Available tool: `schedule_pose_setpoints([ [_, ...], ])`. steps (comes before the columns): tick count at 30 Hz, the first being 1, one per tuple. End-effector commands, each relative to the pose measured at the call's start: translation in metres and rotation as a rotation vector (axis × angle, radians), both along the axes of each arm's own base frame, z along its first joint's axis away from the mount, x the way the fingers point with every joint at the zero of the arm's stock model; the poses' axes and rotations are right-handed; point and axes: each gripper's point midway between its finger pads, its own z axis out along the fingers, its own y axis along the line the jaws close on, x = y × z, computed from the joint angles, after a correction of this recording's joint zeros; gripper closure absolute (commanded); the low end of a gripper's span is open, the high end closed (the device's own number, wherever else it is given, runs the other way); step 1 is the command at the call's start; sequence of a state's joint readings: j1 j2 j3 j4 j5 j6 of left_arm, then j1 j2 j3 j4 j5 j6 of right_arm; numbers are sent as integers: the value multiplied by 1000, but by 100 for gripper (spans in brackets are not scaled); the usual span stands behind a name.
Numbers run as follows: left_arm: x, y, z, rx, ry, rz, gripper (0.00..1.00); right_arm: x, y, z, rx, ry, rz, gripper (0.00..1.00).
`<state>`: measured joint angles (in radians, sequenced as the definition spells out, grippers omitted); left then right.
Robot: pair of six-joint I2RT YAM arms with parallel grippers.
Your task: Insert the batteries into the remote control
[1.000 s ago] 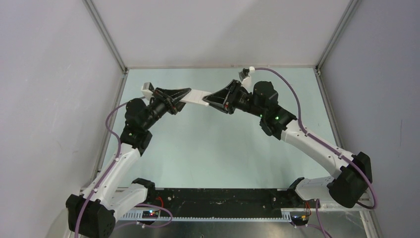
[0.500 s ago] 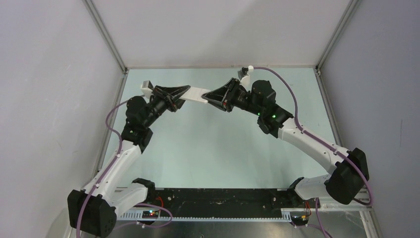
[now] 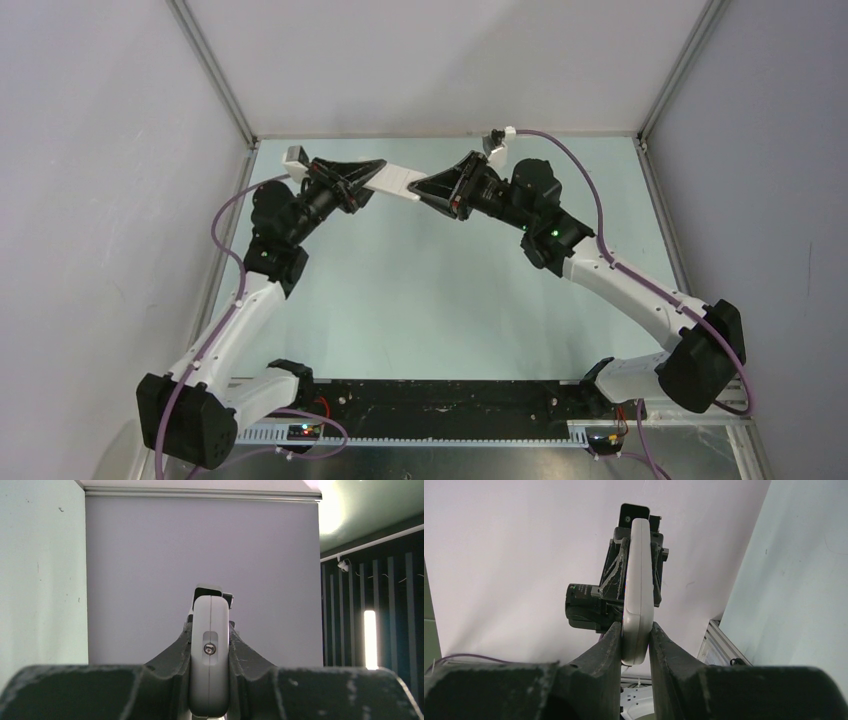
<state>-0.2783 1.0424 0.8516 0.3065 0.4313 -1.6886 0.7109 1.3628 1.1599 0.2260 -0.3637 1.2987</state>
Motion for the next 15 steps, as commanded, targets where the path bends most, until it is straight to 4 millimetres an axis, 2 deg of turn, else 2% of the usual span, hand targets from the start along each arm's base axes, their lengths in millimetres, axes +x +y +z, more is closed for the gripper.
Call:
schedule_pose_setpoints([
  [1,-85,-37,85,-107,-241,-343,100,-19,27,-80,-195,123,104,75],
  [7,-92,-35,86,-161,-214,-356,100,-13,31,-82,-192,106,84,67],
  [10,-94,-33,91,-179,-221,-352,100,-12,34,-83,-184,103,85,66],
  [15,-91,-30,84,-181,-212,-324,100,-12,35,-83,-186,101,75,65],
])
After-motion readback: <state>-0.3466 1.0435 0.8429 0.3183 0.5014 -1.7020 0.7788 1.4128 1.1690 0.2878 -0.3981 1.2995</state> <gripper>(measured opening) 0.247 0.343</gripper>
